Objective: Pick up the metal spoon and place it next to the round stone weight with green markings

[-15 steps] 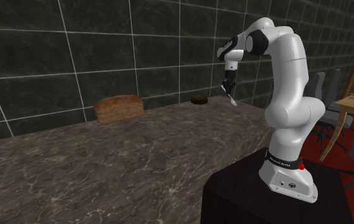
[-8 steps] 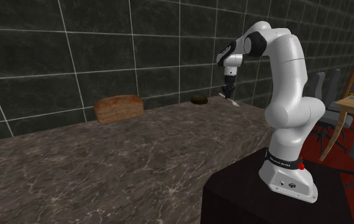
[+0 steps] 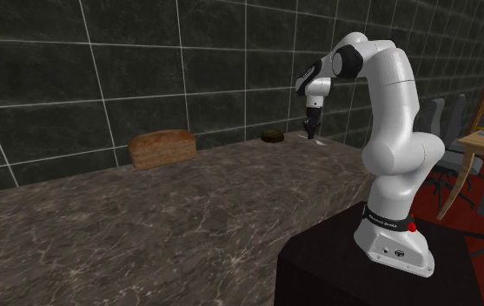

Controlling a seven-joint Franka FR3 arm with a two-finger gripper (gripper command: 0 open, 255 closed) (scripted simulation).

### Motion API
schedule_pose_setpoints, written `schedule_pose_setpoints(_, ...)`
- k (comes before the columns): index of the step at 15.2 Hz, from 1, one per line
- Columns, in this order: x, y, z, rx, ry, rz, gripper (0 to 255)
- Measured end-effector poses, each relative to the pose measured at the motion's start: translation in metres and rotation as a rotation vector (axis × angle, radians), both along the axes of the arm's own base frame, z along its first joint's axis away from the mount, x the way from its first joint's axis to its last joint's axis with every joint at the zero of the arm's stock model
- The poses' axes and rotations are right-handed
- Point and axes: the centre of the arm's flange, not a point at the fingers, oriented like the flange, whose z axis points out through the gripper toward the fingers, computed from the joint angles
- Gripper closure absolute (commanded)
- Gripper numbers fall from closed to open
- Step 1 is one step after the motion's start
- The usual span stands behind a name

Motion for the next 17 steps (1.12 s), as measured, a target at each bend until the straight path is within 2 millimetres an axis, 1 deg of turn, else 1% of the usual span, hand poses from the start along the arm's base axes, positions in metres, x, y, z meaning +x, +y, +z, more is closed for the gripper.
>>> schedule_pose_setpoints(2, 0.0, 0.0, 0.0, 0.0, 0.0, 0.0, 255)
schedule_pose_setpoints(3, 0.0, 0.0, 0.0, 0.0, 0.0, 0.0, 0)
schedule_pose_setpoints(9, -0.001, 0.0, -0.001, 0.0, 0.001, -0.001, 0)
schedule_pose_setpoints(10, 0.0, -0.002, 0.005, 0.0, 0.001, -0.001, 0)
schedule_pose_setpoints(12, 0.003, -0.006, 0.025, 0.0, 0.0, 0.0, 0)
schedule_pose_setpoints(13, 0.002, -0.009, 0.036, 0.0, 0.0, 0.0, 0)
schedule_pose_setpoints(14, 0.002, -0.01, 0.044, -0.001, 0.0, -0.001, 0)
schedule_pose_setpoints(17, 0.003, -0.01, 0.048, 0.0, 0.001, -0.001, 0)
